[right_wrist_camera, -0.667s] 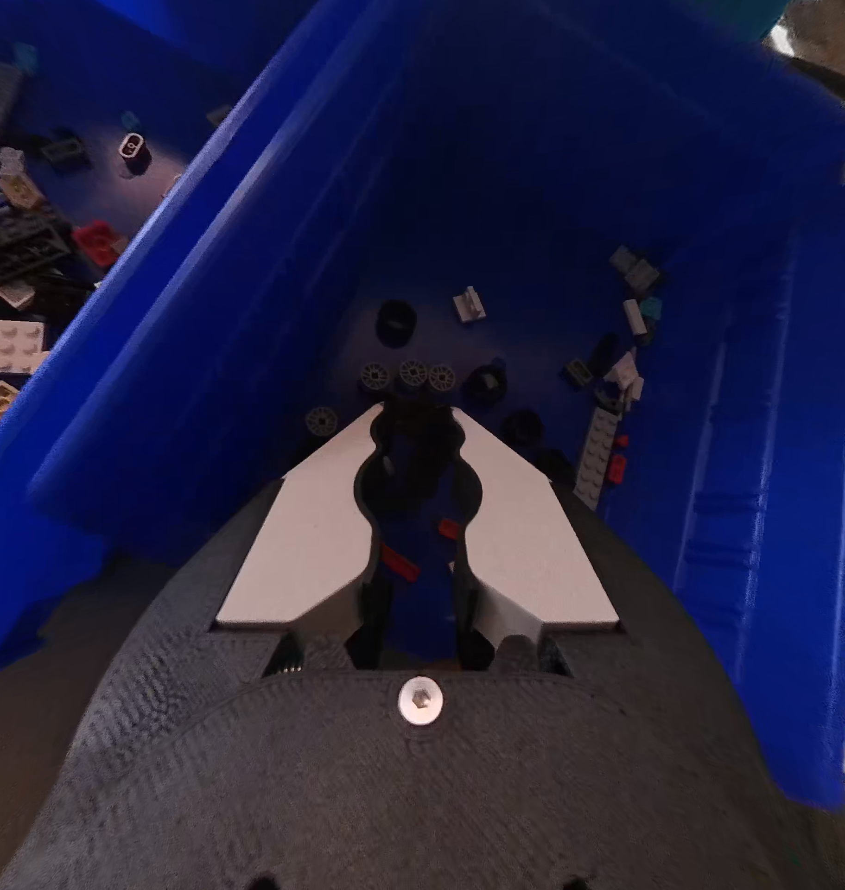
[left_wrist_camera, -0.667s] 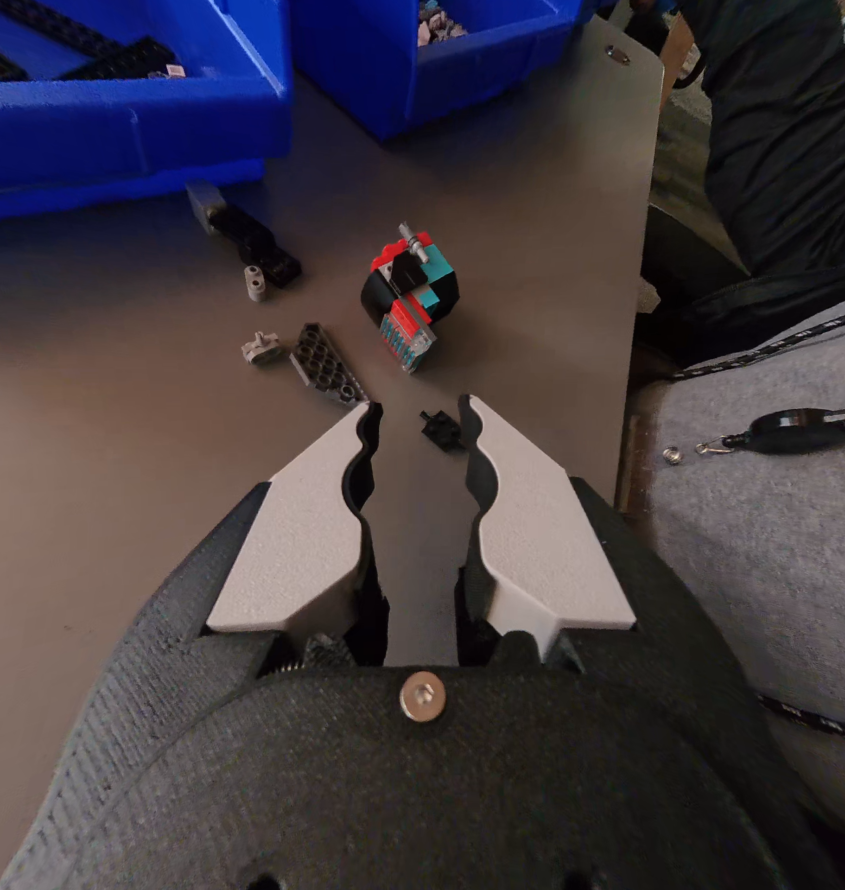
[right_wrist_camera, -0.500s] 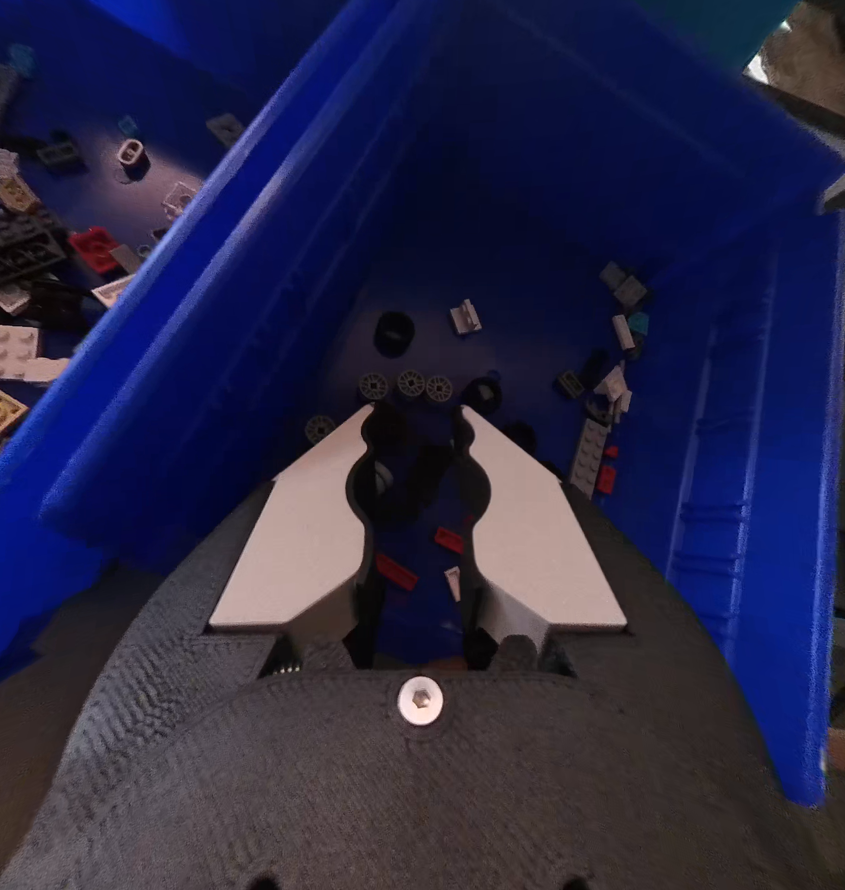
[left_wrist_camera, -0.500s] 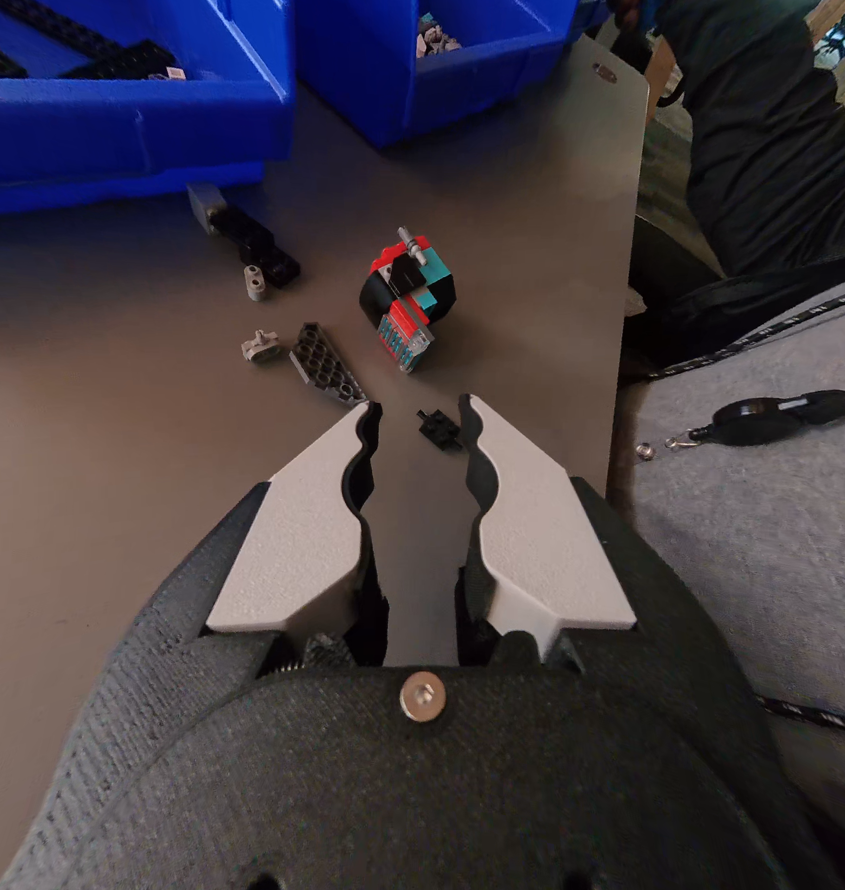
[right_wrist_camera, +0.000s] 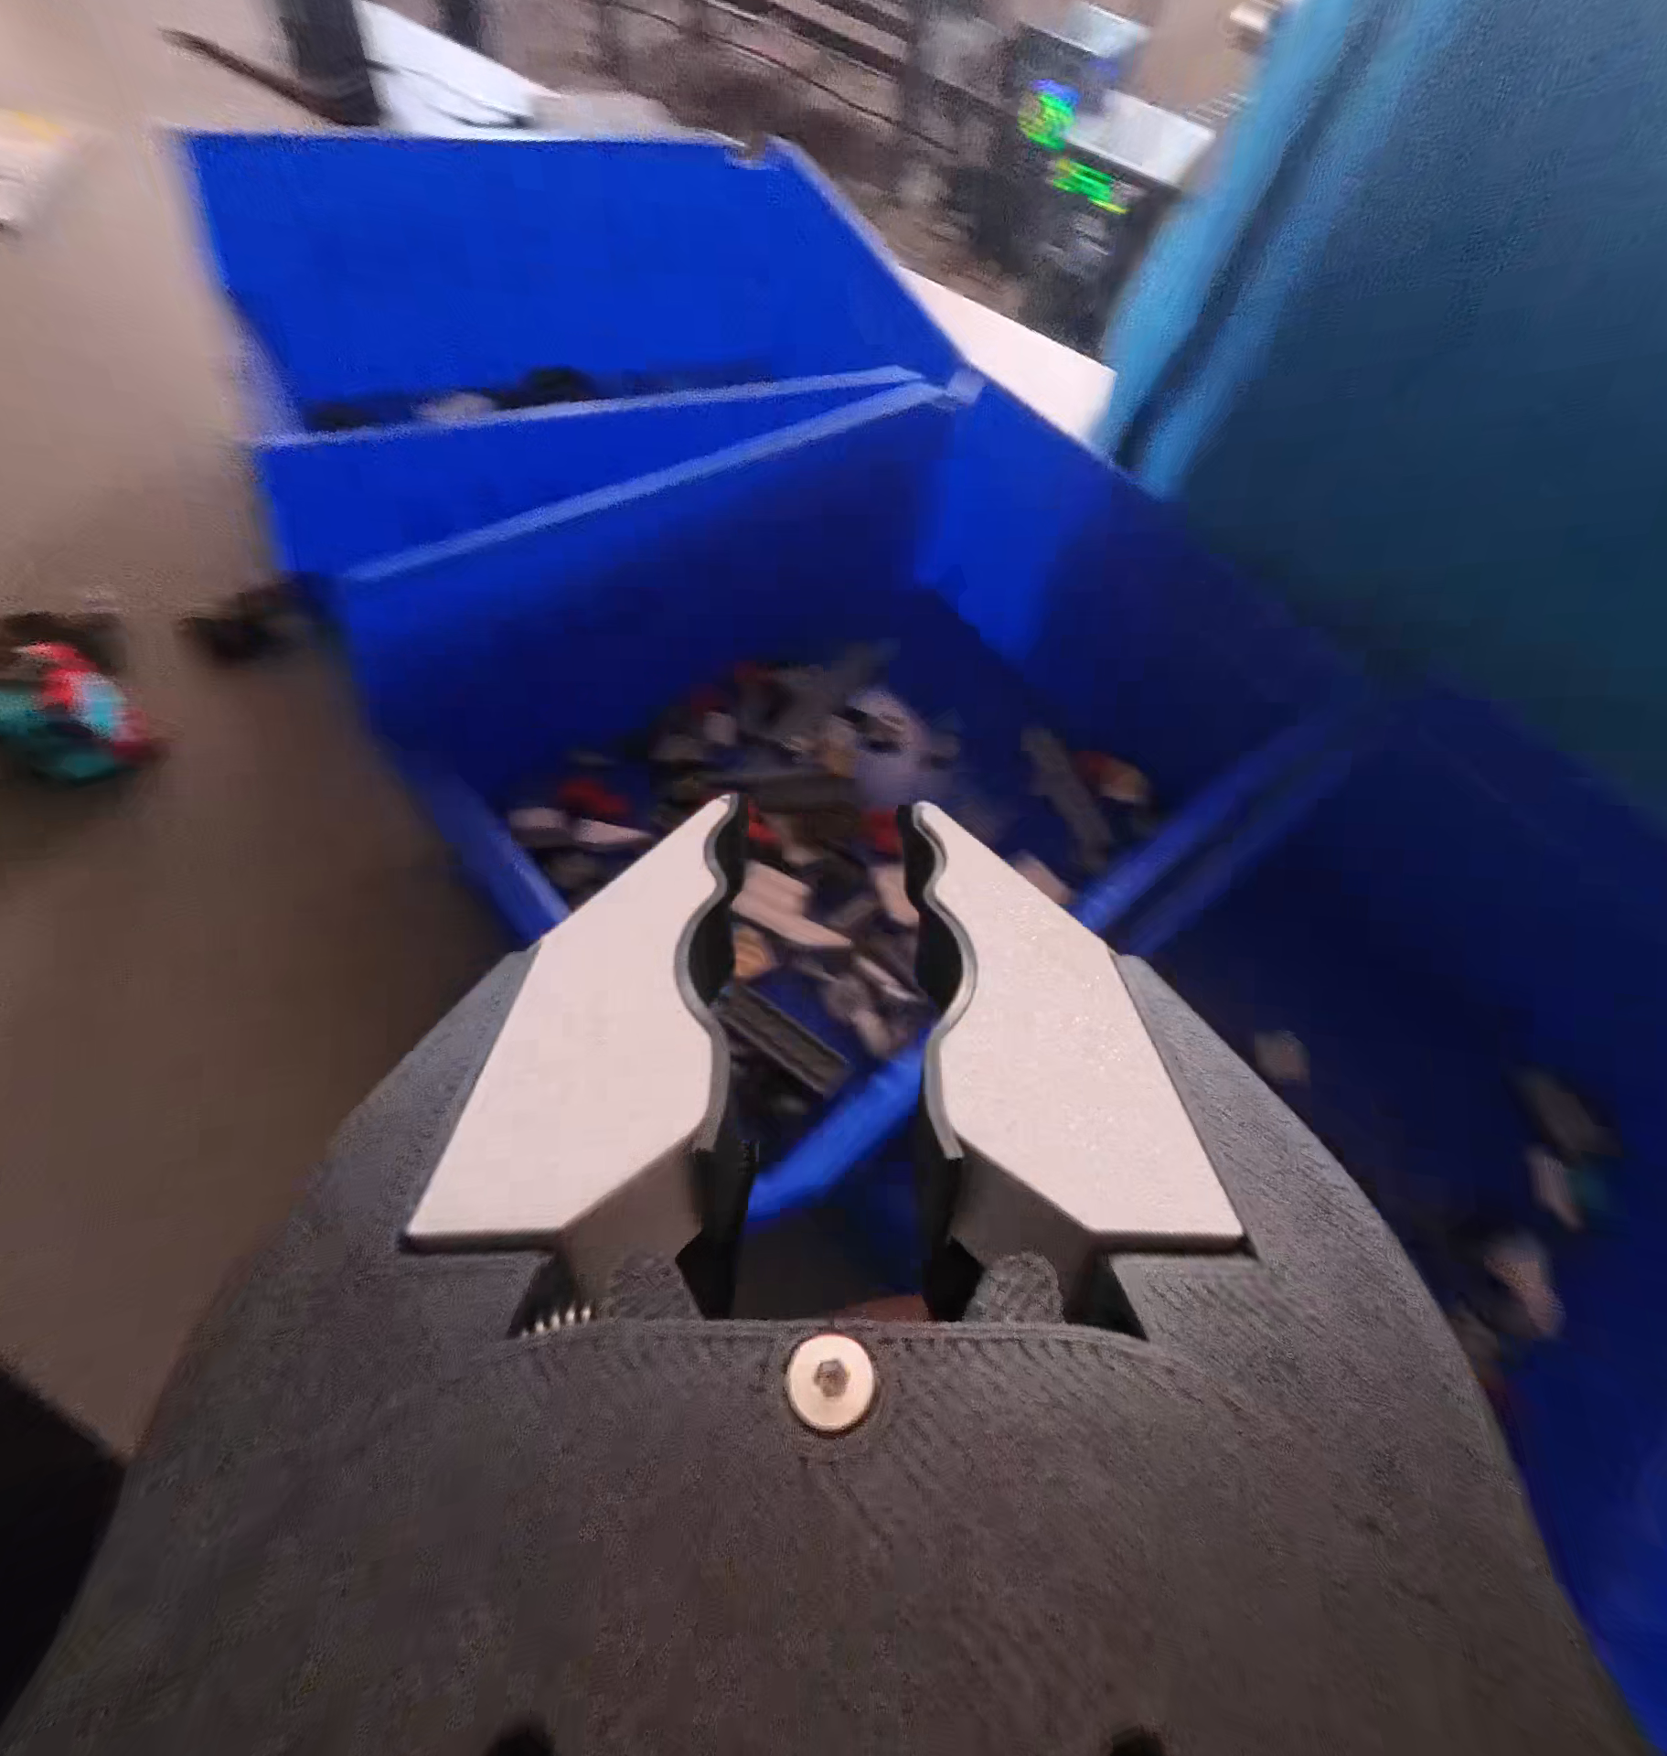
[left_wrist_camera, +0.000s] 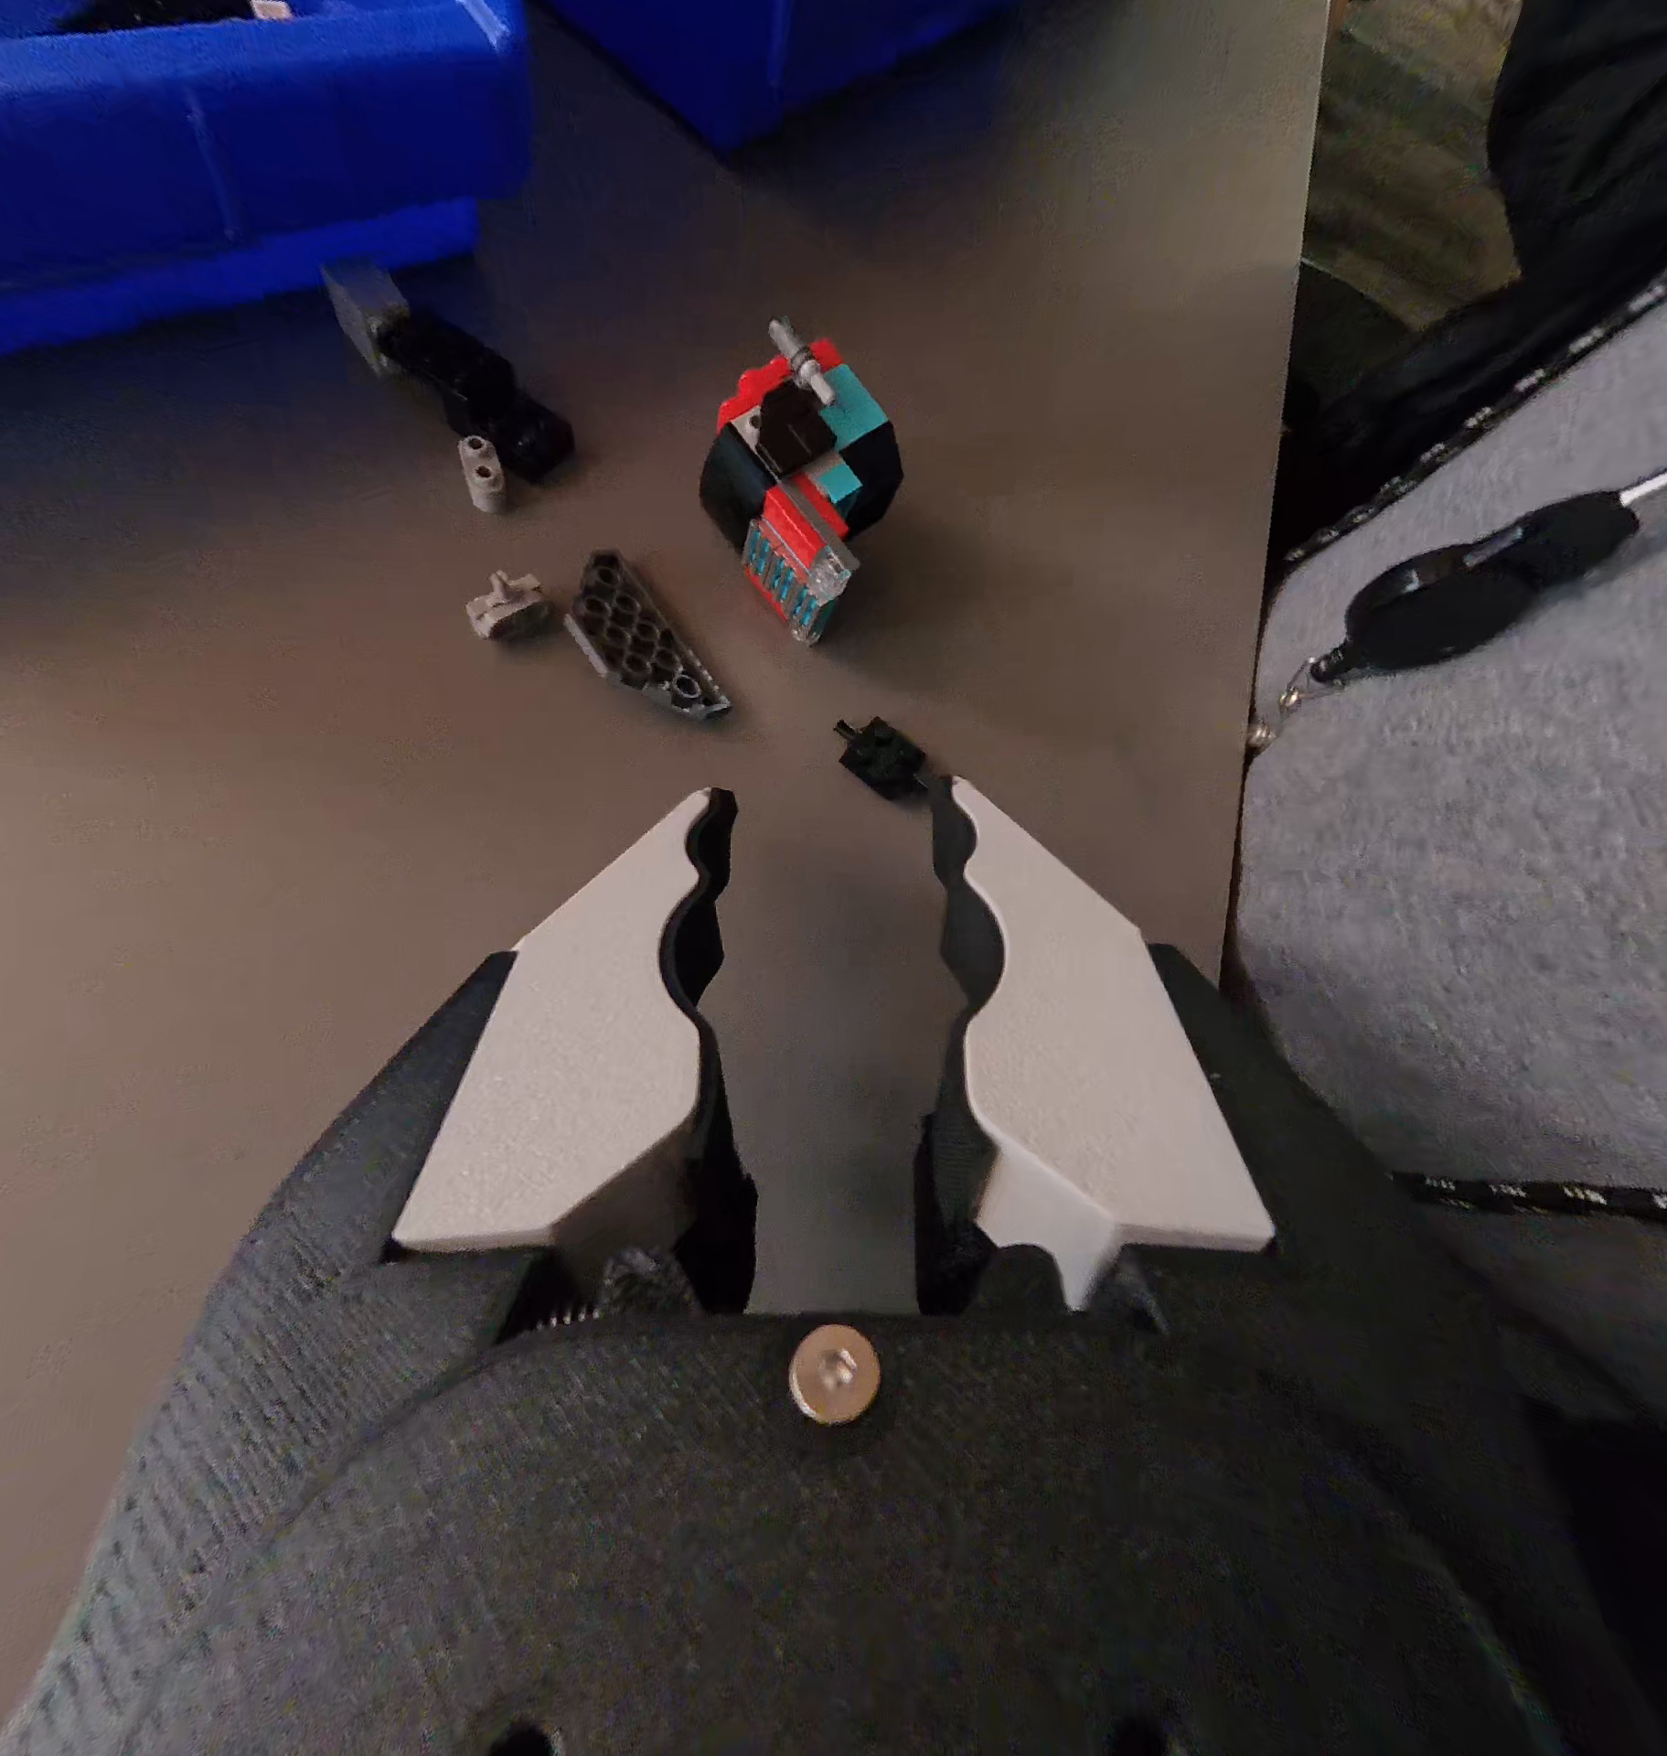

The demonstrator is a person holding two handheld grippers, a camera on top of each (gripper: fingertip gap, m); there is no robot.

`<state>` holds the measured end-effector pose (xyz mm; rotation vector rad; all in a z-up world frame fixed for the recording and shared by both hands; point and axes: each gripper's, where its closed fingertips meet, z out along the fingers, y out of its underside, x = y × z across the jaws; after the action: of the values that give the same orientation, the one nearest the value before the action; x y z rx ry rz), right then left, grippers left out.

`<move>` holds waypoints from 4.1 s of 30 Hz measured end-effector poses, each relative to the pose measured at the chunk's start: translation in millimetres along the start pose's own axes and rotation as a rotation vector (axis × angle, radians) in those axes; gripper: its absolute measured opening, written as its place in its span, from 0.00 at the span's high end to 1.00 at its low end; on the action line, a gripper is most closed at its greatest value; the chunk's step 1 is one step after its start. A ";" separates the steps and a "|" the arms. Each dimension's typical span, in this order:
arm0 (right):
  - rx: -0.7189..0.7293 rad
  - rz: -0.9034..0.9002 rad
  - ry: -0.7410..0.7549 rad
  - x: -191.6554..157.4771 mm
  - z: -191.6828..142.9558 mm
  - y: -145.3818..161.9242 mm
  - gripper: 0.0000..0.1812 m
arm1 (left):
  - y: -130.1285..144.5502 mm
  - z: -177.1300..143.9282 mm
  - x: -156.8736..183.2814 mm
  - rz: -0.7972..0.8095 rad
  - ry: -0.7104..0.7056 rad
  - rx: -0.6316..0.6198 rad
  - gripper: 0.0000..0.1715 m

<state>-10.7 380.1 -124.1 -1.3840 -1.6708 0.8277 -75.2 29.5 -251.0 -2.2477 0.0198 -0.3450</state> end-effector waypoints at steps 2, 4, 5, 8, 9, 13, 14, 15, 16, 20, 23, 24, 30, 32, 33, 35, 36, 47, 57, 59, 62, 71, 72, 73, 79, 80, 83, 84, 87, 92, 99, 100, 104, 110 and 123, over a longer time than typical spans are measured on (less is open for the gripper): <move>0.044 -0.042 -0.154 -43.5 11.8 -11.9 0.81 | 2.6 2.7 1.6 0.031 -0.005 -0.026 0.73; 0.097 -0.068 -0.312 -84.9 20.8 -21.7 0.81 | 4.1 6.1 3.5 0.059 -0.006 -0.048 0.73; 0.121 -0.074 -0.397 -105.1 23.8 -25.2 0.81 | 3.3 8.2 5.1 0.072 -0.002 -0.050 0.73; 0.160 -0.078 -0.603 -154.7 31.9 -27.5 0.82 | -0.2 15.9 10.7 0.103 0.020 -0.053 0.74; 0.164 -0.077 -0.650 -166.9 35.2 -26.1 0.82 | -0.2 18.3 11.3 0.112 0.021 -0.063 0.75; 0.154 -0.069 -0.771 -199.9 48.1 -13.2 0.83 | 2.0 26.1 9.6 0.152 0.006 -0.111 0.78; 0.154 -0.067 -0.791 -205.5 50.4 -9.9 0.83 | 2.0 27.6 8.6 0.164 -0.002 -0.119 0.80; 0.152 -0.061 -0.807 -209.9 52.6 -6.7 0.83 | 1.7 28.7 7.8 0.177 -0.010 -0.123 0.82; 0.148 -0.055 -0.821 -213.7 54.6 -3.6 0.84 | 1.0 29.6 6.6 0.186 -0.019 -0.123 0.84; 0.126 -0.035 -0.859 -223.8 60.7 8.8 0.84 | -0.4 31.2 6.7 0.194 -0.014 -0.126 0.87; 0.118 -0.045 -0.869 -228.1 61.1 15.1 0.84 | -1.0 31.1 8.6 0.178 0.006 -0.130 0.88; 0.117 -0.049 -0.870 -228.8 60.7 16.5 0.84 | -0.7 30.5 9.0 0.170 0.011 -0.135 0.88; 0.139 -0.019 -0.869 -226.7 56.9 18.1 0.84 | -42.0 7.3 14.6 0.142 0.056 0.009 0.89; 0.144 -0.002 -0.861 -224.7 56.9 17.3 0.84 | -77.7 -1.6 16.1 0.160 0.071 0.103 0.89; 0.146 0.002 -0.857 -224.0 57.2 16.9 0.84 | -99.2 -3.9 17.6 0.178 0.082 0.151 0.89; 0.144 0.009 -0.849 -223.2 58.4 16.8 0.84 | -147.0 -2.9 20.8 0.214 0.112 0.235 0.88; 0.143 0.011 -0.843 -222.7 59.0 16.8 0.84 | -172.2 0.7 23.0 0.229 0.132 0.268 0.88; 0.209 0.131 -0.861 -215.8 42.8 11.2 0.85 | -381.1 162.7 58.4 0.300 0.353 0.200 0.88; 0.323 0.342 -0.865 -198.7 14.7 7.4 0.85 | -371.6 306.2 65.2 0.353 0.300 -0.087 0.88; 0.338 0.359 -0.846 -195.5 11.4 8.0 0.85 | -367.0 315.1 63.6 0.372 0.273 -0.121 0.88; 0.359 0.385 -0.819 -189.7 8.6 8.3 0.85 | -361.3 323.0 61.6 0.389 0.246 -0.156 0.87; 0.336 0.413 -0.774 -184.2 14.0 11.1 0.85 | -360.3 300.1 64.7 0.376 0.258 -0.132 0.82; 0.325 0.412 -0.771 -184.7 15.7 11.8 0.84 | -361.7 289.2 65.1 0.377 0.262 -0.116 0.81; 0.311 0.409 -0.766 -185.4 17.7 12.7 0.84 | -362.7 276.5 64.6 0.378 0.264 -0.099 0.81; 0.263 0.367 -0.752 -192.3 30.5 12.7 0.82 | -344.0 177.8 28.7 0.344 0.205 0.000 0.78; 0.262 0.367 -0.758 -193.3 32.8 11.2 0.82 | -335.9 159.4 17.2 0.328 0.187 0.012 0.78; 0.245 0.341 -0.767 -200.3 43.0 6.8 0.82 | -305.9 104.4 -20.0 0.280 0.130 0.053 0.77; 0.238 0.324 -0.768 -204.1 46.9 5.1 0.81 | -295.4 87.1 -32.3 0.261 0.112 0.075 0.77; 0.220 0.279 -0.768 -216.9 59.6 -0.7 0.80 | -268.5 43.5 -64.7 0.177 0.069 0.179 0.76; 0.156 0.161 -0.687 -234.7 88.9 -4.9 0.80 | -228.2 7.4 -96.7 0.043 0.053 0.334 0.76; 0.059 0.160 -0.479 -224.1 123.7 -2.9 0.80 | -185.9 5.4 -111.2 0.077 0.060 0.349 0.77; 0.052 0.168 -0.451 -221.8 127.9 -3.5 0.80 | -182.7 5.7 -111.5 0.091 0.057 0.341 0.77; 0.052 0.218 -0.343 -216.6 145.5 -11.6 0.78 | -173.3 6.7 -115.6 0.120 0.043 0.347 0.77; 0.107 0.246 -0.188 -214.2 163.6 -28.7 0.76 | -164.5 8.5 -129.4 0.047 0.034 0.385 0.78; 0.156 0.192 -0.412 -238.4 153.2 -42.6 0.78 | -166.6 -2.4 -142.8 0.001 0.016 0.490 0.78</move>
<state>-145.3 138.6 -199.1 -1.3411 -1.7444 1.4007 -230.1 154.0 -157.9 -1.7601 -0.0507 -0.3268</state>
